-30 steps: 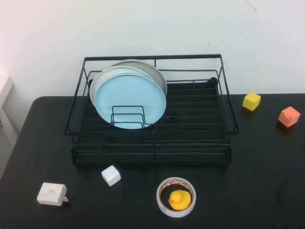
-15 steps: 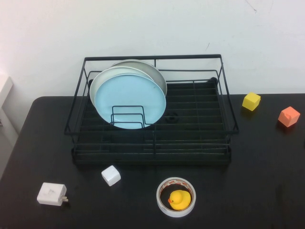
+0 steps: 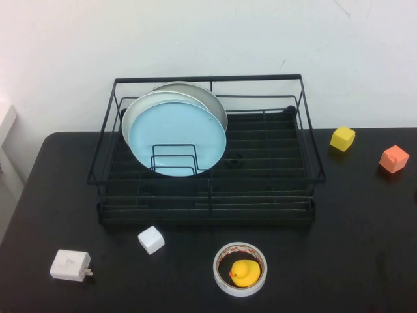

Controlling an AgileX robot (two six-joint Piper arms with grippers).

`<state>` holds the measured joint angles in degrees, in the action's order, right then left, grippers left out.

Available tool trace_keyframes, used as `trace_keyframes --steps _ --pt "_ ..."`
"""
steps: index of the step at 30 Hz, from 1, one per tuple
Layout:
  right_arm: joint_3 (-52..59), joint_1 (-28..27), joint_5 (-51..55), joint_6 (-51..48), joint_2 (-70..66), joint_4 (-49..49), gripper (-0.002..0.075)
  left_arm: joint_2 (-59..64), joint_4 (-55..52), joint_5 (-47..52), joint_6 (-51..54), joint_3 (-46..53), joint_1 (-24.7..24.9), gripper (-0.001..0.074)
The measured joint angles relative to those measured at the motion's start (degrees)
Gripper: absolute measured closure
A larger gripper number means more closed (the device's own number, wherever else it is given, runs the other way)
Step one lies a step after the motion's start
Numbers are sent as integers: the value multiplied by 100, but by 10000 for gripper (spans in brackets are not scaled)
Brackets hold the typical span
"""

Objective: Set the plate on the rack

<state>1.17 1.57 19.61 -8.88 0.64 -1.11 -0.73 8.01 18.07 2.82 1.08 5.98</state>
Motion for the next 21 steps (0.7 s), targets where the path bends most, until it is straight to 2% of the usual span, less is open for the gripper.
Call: trace_keyframes --steps 21 --pt "-17 0 92 65 0 144 728 0 0 0 0 0 0 736"
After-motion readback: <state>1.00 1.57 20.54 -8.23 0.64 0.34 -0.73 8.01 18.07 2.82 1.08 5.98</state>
